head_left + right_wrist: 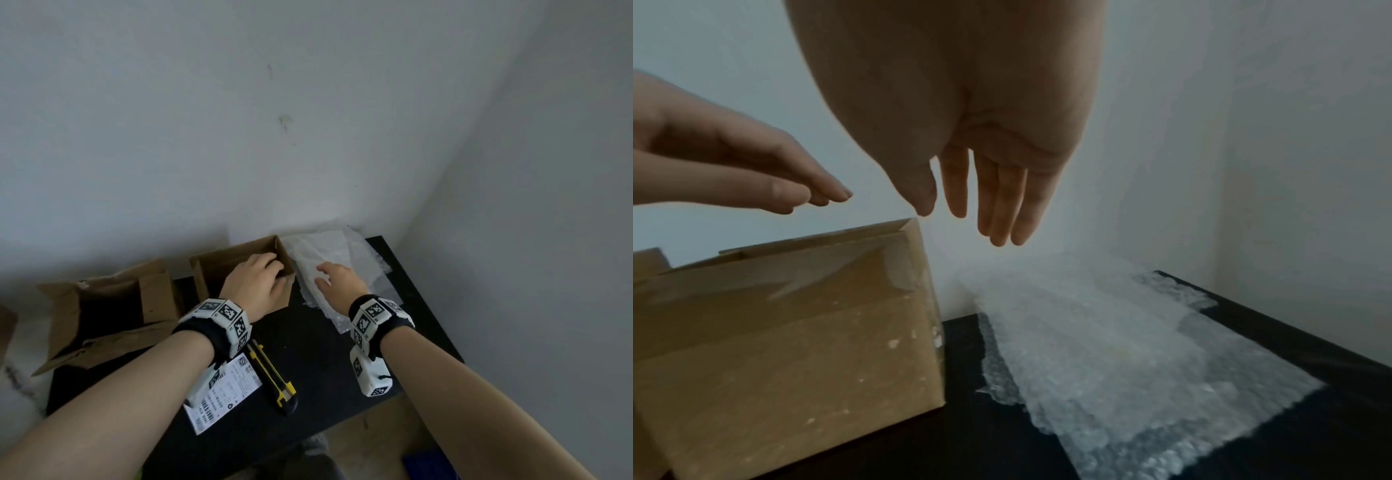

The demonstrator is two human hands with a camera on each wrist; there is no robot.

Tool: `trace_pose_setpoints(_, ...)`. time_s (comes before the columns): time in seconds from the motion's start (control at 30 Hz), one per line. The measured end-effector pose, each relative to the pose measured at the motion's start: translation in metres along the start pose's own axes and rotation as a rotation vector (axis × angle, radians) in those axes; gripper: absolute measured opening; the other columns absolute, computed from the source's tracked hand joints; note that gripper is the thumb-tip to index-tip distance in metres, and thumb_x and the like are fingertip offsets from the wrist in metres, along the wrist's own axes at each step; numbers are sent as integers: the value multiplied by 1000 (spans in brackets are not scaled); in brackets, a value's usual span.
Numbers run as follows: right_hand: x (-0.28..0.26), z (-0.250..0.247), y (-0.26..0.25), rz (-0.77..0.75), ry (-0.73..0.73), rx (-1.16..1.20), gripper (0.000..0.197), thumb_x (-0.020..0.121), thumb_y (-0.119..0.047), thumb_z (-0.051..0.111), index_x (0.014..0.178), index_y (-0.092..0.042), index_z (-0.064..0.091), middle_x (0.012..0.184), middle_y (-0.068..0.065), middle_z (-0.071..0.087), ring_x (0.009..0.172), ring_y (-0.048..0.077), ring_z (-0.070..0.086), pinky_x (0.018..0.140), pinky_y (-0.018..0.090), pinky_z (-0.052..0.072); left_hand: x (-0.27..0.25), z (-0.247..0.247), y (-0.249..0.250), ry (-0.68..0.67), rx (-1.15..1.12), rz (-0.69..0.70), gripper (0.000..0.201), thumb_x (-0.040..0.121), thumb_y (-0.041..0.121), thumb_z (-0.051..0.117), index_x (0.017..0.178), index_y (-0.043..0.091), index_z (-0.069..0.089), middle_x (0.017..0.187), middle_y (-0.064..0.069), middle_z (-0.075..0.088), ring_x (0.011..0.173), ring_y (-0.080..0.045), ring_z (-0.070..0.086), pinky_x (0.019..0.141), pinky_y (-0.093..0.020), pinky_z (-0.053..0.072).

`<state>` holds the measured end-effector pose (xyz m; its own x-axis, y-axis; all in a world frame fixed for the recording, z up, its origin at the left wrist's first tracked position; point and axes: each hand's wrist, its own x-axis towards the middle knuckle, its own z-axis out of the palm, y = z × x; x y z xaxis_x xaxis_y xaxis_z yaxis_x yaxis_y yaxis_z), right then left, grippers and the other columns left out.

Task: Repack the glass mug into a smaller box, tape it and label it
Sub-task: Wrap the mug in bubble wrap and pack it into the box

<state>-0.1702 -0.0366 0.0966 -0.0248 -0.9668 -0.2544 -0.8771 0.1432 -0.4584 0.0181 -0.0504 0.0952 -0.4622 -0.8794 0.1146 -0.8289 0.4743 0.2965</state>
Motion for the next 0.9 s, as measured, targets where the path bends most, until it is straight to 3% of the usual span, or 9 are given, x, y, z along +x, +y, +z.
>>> trace_pose_setpoints(0.1,0,-6,27,10,8,-68,39,98,-29,44,136,-19,43,132,6,52,114,23,54,92,33,45,15,15,24,18,-4,119,28,93,27,51,112,10,63,125,-7,57,114,-24,54,89,-37,48)
trace_pose_setpoints(0.23,12,-14,67,1,-6,-146,39,99,-29,43,136,-18,42,133,6,50,114,24,54,92,36,45,38,44,52,-68,17,164,29,95,28,45,116,12,57,125,-4,53,112,-20,50,85,-32,47)
trace_pose_setpoints(0.43,48,-22,127,-37,-110,-157,39,99,-28,41,136,-17,42,133,6,49,114,25,54,94,37,46,71,82,75,-226,43,-23,34,96,25,41,129,15,46,138,-2,43,124,-17,42,96,-30,43)
trace_pose_setpoints(0.6,83,-7,157,-86,-192,-126,47,95,-39,48,136,-18,40,134,5,47,119,23,50,101,38,41,101,116,70,-331,30,-185,54,96,19,42,147,20,23,159,-2,-3,139,-22,24,103,-33,41)
trace_pose_setpoints(0.7,99,5,162,-126,-241,-46,54,92,-43,54,137,-18,39,137,3,44,124,21,44,104,35,37,112,134,67,-370,33,-206,61,96,14,44,149,22,14,157,-1,-14,143,-21,15,107,-32,37)
trace_pose_setpoints(0.83,113,17,169,-156,-315,-26,47,93,-34,55,133,-15,44,134,7,44,123,22,44,102,33,37,123,149,70,-454,38,-242,57,98,19,42,149,19,16,158,-4,-7,145,-20,7,116,-32,20)
trace_pose_setpoints(0.9,118,17,171,-161,-317,-48,35,94,-28,53,125,-11,52,129,9,50,118,24,49,99,33,40,125,152,73,-453,38,-263,56,97,20,44,148,19,19,158,-5,3,144,-19,10,116,-31,20)
